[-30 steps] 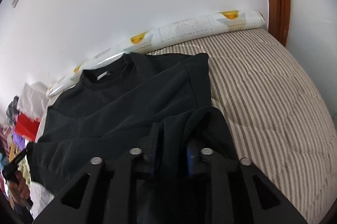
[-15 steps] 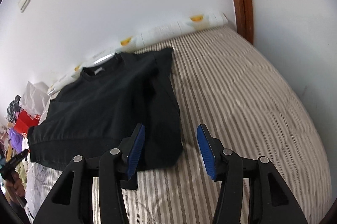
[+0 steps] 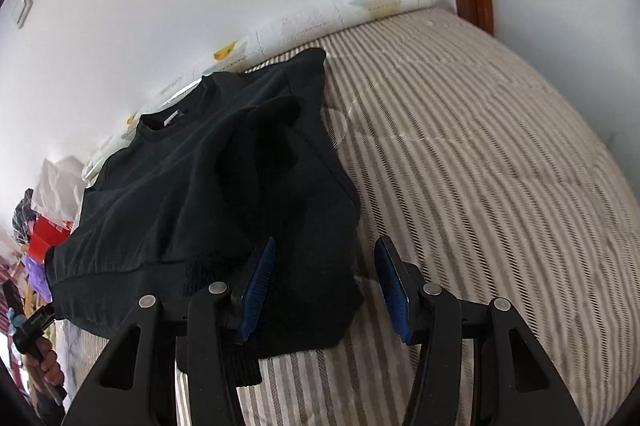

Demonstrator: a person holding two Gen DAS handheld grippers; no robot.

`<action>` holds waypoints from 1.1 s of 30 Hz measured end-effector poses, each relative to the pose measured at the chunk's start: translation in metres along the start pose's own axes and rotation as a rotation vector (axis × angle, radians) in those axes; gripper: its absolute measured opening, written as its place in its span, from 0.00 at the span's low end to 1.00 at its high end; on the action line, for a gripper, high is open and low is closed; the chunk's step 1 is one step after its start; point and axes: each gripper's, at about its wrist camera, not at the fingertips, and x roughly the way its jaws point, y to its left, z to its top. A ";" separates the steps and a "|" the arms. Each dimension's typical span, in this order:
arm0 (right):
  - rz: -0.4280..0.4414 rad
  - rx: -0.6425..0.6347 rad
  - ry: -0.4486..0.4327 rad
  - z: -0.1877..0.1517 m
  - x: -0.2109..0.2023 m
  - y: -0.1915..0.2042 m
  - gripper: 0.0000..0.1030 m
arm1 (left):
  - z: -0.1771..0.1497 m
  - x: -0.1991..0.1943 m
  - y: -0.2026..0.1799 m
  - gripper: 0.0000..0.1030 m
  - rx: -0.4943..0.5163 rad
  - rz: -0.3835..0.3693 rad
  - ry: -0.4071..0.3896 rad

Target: Fold small clothes

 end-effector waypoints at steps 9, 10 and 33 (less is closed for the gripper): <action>0.032 -0.058 -0.038 -0.005 -0.002 0.017 0.16 | -0.001 -0.008 -0.010 0.13 0.013 -0.015 -0.003; 0.036 -0.056 -0.046 -0.007 -0.007 0.018 0.15 | -0.003 -0.012 -0.011 0.13 0.014 -0.014 -0.013; -0.011 -0.087 -0.060 -0.083 -0.091 0.011 0.15 | -0.101 -0.097 -0.018 0.13 0.054 -0.027 -0.014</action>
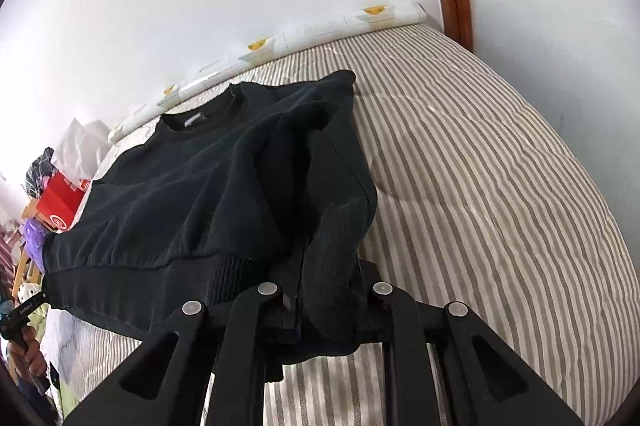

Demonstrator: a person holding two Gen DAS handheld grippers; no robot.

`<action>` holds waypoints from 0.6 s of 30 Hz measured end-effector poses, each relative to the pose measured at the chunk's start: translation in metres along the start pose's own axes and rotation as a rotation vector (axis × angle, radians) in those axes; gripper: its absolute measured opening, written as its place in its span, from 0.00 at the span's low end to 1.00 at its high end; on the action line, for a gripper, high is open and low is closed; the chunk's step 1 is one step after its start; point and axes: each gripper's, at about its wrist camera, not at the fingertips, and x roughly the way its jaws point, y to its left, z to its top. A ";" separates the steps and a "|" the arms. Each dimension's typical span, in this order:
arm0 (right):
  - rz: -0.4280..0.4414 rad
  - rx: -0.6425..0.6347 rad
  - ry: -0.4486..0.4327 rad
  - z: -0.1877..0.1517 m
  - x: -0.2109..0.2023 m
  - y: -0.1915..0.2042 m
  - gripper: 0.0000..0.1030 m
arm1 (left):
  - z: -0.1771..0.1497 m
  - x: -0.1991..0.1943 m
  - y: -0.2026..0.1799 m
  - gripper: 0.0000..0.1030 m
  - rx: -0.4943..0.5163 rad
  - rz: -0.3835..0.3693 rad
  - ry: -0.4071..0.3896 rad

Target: Fold small clothes

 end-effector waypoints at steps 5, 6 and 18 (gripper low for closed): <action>-0.070 -0.006 -0.014 0.000 -0.020 0.006 0.24 | 0.002 -0.018 -0.005 0.17 0.012 0.025 -0.018; -0.083 -0.012 -0.036 0.000 -0.029 0.007 0.25 | 0.003 -0.024 -0.007 0.22 0.023 0.030 -0.034; -0.024 -0.107 -0.031 -0.012 -0.028 0.050 0.38 | -0.005 -0.027 -0.032 0.40 0.088 -0.099 -0.047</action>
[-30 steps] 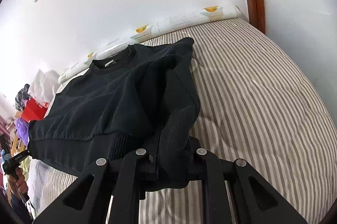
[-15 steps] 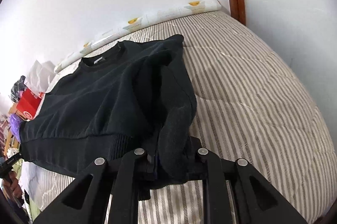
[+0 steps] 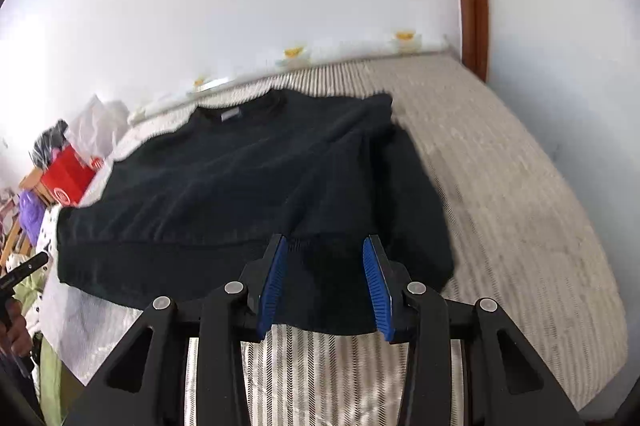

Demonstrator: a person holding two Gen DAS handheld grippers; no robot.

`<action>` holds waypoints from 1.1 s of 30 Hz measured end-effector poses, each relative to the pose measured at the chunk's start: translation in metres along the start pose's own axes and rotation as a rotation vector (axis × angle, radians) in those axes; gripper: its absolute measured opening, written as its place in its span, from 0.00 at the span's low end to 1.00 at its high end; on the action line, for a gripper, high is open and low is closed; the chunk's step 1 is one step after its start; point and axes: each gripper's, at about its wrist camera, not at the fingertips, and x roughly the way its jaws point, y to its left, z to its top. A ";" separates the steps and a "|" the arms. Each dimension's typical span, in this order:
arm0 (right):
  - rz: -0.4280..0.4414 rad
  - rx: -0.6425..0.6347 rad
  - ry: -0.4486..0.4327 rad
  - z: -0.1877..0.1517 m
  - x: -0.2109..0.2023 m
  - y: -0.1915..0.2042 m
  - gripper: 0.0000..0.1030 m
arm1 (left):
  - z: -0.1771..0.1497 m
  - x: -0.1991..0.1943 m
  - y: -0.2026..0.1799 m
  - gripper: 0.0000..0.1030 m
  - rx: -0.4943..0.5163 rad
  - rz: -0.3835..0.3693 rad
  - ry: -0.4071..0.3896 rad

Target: Fold small clothes

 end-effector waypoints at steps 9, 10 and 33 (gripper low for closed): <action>-0.064 0.015 -0.004 0.000 0.028 0.002 0.14 | -0.001 0.039 0.003 0.19 -0.044 -0.034 0.086; -0.075 0.003 -0.007 0.000 0.027 0.002 0.12 | 0.002 0.039 0.001 0.17 -0.043 -0.035 0.080; 0.099 0.086 -0.209 0.095 0.008 0.001 0.05 | 0.098 0.040 -0.005 0.06 -0.018 -0.018 -0.107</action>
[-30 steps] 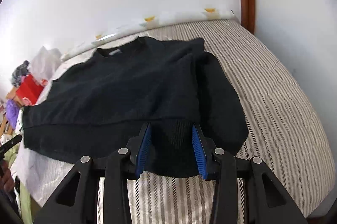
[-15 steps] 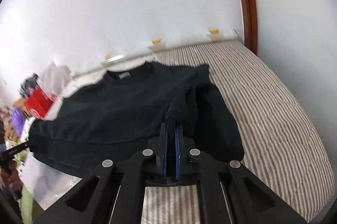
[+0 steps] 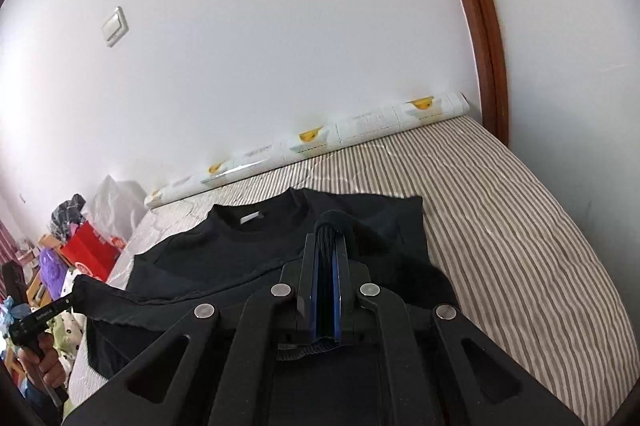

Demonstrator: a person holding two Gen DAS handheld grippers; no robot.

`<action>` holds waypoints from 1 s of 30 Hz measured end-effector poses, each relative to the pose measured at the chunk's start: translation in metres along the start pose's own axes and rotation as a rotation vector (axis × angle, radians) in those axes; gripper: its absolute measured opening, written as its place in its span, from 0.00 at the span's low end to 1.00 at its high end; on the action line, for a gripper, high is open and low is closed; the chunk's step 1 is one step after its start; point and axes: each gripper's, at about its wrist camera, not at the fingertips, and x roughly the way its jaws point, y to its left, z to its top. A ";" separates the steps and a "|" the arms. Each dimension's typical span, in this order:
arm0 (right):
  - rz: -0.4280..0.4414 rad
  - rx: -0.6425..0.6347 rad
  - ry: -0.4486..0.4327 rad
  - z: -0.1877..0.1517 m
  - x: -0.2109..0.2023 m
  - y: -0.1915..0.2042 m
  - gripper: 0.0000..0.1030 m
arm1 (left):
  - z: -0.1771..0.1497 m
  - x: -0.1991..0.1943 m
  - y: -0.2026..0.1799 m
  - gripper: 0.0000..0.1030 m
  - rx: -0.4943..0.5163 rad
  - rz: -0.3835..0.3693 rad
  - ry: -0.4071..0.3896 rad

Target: Fold small clothes

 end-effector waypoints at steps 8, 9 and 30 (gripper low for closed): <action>-0.054 0.000 0.111 -0.004 0.067 -0.014 0.05 | 0.000 0.048 0.008 0.07 0.008 0.041 0.094; -0.062 0.000 0.124 -0.006 0.072 -0.016 0.06 | -0.002 0.050 0.010 0.09 0.003 0.038 0.102; 0.012 -0.084 0.274 -0.064 0.032 0.017 0.34 | -0.053 0.028 -0.016 0.42 0.168 -0.028 0.207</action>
